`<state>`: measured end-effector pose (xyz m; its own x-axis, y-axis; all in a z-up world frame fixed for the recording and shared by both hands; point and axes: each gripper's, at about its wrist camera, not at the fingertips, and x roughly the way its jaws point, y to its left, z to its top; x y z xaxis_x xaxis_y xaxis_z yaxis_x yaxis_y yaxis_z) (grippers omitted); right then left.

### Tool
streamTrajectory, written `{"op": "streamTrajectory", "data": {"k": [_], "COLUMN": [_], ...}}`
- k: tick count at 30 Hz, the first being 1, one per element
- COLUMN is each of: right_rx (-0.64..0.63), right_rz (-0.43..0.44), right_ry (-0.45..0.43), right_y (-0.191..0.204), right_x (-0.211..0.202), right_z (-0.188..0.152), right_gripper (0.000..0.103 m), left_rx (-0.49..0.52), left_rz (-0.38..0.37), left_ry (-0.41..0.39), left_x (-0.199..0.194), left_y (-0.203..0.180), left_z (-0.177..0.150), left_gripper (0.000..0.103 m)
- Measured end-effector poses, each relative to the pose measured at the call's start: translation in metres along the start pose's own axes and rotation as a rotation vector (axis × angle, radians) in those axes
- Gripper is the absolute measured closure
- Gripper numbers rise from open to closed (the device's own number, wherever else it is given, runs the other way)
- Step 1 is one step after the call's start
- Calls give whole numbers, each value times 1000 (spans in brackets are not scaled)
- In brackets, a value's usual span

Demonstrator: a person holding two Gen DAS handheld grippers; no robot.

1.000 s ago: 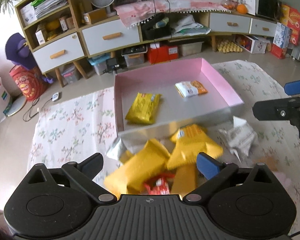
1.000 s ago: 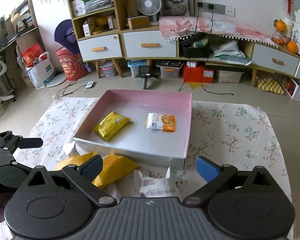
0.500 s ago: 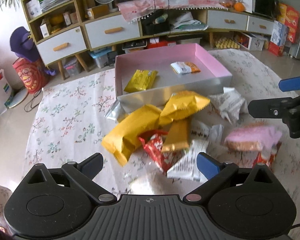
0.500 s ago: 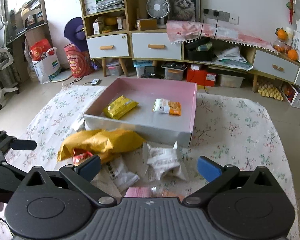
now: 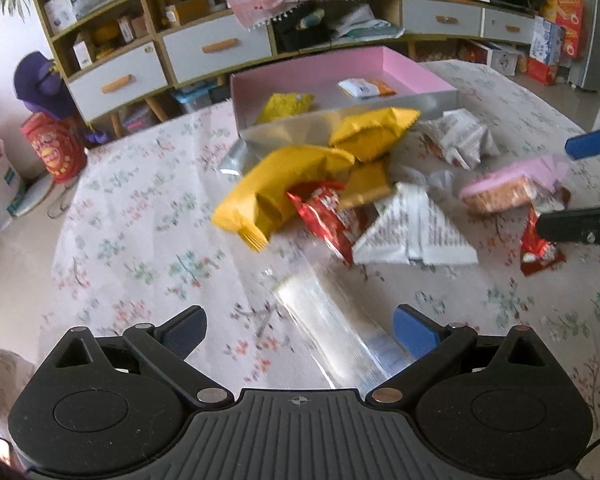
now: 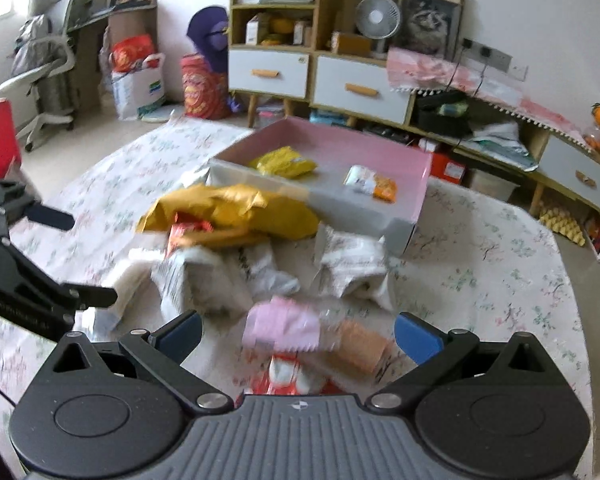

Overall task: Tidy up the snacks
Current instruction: 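Move both open grippers back over the snack pile, then grasp the clear-wrapped bar with the left gripper while the right grasps the red snack bag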

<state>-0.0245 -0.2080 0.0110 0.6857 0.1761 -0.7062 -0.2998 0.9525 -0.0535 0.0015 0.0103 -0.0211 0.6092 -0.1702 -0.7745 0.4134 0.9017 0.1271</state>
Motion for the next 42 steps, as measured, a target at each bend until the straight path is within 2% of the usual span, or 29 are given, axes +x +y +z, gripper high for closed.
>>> {"op": "streamTrajectory", "data": {"k": [8, 19, 22, 33, 37, 39, 41, 42], "right_rx": [-53, 8, -1, -19, -18, -17, -15, -13], "right_rz": [26, 35, 33, 26, 28, 29, 29, 28], "right_ry": [84, 167, 176, 189, 191, 191, 189, 189], "right_y": [14, 11, 13, 14, 13, 13, 12, 12], "right_x": [9, 26, 28, 32, 32, 32, 32, 31], "right_z": [-21, -24, -25, -22, -21, -21, -20, -20], "right_gripper": [17, 17, 19, 39, 50, 56, 65, 68], "left_rx": [5, 3, -1, -29, -58, -65, -70, -76], "left_rz": [-48, -92, -106, -110, -117, -108, -104, -99], "left_ry": [20, 46, 50, 68, 72, 67, 66, 65], "left_x": [6, 13, 14, 21, 24, 23, 22, 22], "left_y": [-10, -16, -17, -18, -16, -15, -15, -14], "left_z": [-11, -10, -9, -5, -4, -3, -2, -2], "left_gripper": [2, 5, 9, 24, 32, 45, 48, 57]}}
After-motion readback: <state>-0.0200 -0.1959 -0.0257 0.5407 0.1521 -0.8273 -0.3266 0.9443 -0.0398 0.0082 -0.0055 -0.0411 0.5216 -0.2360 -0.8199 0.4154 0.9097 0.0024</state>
